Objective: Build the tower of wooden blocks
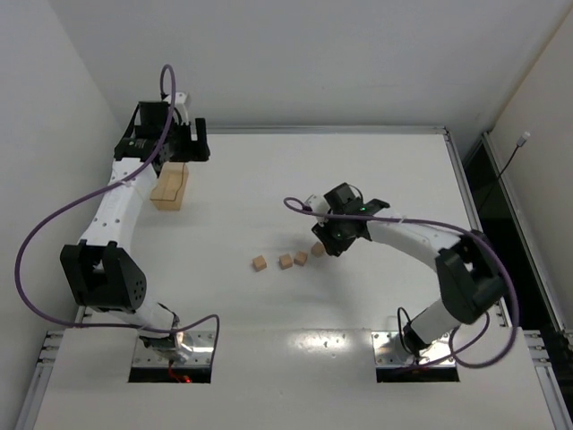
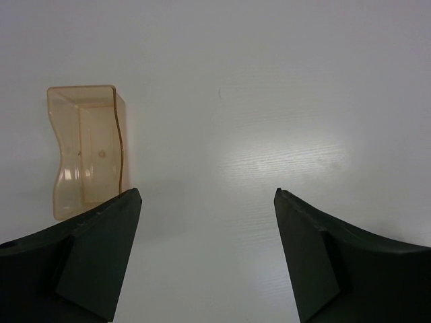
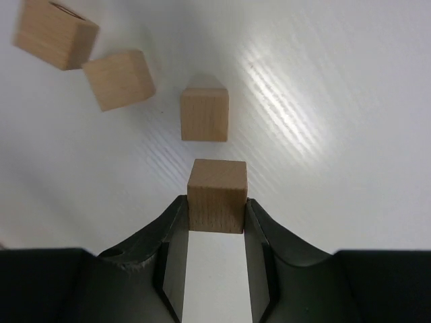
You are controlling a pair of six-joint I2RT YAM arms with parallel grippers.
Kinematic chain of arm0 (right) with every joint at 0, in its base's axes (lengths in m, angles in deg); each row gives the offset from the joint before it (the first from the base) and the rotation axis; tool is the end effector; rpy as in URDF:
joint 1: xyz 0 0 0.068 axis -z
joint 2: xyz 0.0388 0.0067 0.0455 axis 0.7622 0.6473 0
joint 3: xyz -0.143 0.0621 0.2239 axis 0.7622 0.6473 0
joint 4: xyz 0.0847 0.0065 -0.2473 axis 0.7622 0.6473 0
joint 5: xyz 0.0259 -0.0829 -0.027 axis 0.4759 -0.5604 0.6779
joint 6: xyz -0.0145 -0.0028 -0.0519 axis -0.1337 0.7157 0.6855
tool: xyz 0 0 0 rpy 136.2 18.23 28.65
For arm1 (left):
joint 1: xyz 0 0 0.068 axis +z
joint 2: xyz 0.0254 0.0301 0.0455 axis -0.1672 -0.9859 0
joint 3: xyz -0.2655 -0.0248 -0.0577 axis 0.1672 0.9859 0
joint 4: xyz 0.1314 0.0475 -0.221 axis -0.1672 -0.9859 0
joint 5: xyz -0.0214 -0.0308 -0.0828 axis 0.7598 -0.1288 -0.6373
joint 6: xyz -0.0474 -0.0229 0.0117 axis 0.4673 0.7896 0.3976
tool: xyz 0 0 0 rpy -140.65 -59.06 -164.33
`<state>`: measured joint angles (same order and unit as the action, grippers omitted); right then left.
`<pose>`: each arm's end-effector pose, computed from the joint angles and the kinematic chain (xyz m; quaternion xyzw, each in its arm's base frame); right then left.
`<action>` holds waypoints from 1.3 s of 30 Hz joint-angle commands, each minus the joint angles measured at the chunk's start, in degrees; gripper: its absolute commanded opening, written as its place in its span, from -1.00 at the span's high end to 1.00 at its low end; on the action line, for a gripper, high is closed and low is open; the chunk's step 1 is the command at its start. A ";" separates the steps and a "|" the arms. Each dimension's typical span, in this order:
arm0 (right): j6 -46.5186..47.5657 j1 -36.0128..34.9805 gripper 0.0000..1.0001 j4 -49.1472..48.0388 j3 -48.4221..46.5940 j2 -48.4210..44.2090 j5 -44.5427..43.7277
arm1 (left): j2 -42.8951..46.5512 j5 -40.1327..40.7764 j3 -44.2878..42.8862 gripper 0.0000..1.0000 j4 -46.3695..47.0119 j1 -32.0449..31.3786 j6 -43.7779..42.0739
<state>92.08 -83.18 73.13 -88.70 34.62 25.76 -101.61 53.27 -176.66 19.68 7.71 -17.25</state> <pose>0.2531 0.1711 0.1721 -0.3394 0.9173 0.0864 0.1895 0.3496 -0.0153 0.3754 -0.0237 0.8853 -0.0835 0.4568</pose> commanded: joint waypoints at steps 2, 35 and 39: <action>4.57 -0.32 1.00 3.09 -3.21 -12.89 2.09 | 1.28 -1.36 1.12 -0.55 1.65 0.15 0.23; 31.93 -0.06 1.00 9.26 -29.67 23.48 12.82 | -1.45 -3.03 -0.02 -0.55 1.12 0.15 0.23; 30.79 -0.06 1.00 8.64 -31.26 26.03 12.21 | -1.45 -3.03 -0.02 -0.55 1.12 0.15 0.23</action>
<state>124.06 -83.03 83.99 -116.86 59.67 37.59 -103.33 51.15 -175.35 20.01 7.71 -17.04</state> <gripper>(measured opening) 0.294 0.774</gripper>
